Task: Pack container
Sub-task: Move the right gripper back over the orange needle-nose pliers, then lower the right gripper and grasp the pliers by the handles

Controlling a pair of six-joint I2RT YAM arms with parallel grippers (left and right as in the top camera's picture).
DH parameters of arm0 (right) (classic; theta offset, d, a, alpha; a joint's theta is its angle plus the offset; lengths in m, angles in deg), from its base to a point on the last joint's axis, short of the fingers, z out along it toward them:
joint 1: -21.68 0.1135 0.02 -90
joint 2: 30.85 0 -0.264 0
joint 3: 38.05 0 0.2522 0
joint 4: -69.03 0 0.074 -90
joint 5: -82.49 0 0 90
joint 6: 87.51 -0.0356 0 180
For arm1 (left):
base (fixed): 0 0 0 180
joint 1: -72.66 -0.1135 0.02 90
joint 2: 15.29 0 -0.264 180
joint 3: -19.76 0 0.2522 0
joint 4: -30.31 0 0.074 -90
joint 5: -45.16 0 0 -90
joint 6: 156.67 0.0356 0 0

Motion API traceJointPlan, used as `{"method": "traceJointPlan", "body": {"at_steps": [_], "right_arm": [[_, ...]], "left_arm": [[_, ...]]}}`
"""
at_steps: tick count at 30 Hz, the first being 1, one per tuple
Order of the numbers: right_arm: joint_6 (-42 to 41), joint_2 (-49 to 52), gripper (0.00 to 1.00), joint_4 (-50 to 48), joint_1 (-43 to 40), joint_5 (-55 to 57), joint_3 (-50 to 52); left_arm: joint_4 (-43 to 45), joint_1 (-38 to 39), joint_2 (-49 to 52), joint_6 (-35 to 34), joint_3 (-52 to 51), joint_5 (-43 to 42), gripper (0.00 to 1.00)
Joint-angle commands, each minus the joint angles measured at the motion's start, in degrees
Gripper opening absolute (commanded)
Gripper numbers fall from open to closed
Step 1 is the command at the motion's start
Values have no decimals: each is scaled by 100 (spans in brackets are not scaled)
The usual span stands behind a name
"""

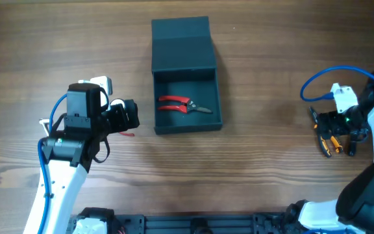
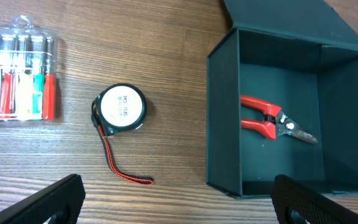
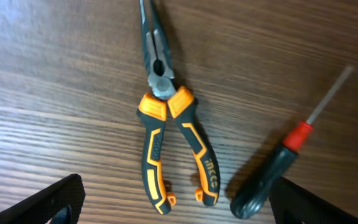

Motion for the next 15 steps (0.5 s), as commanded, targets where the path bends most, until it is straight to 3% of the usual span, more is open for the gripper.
{"method": "traceJointPlan", "body": {"at_steps": [1, 15], "right_arm": [[387, 330, 94, -87, -13, 114, -15], [562, 1023, 91, -468, -13, 210, -15]], "left_arm": [[17, 28, -4, -74, 136, -90, 100], [17, 28, -4, -74, 136, -90, 100]]}}
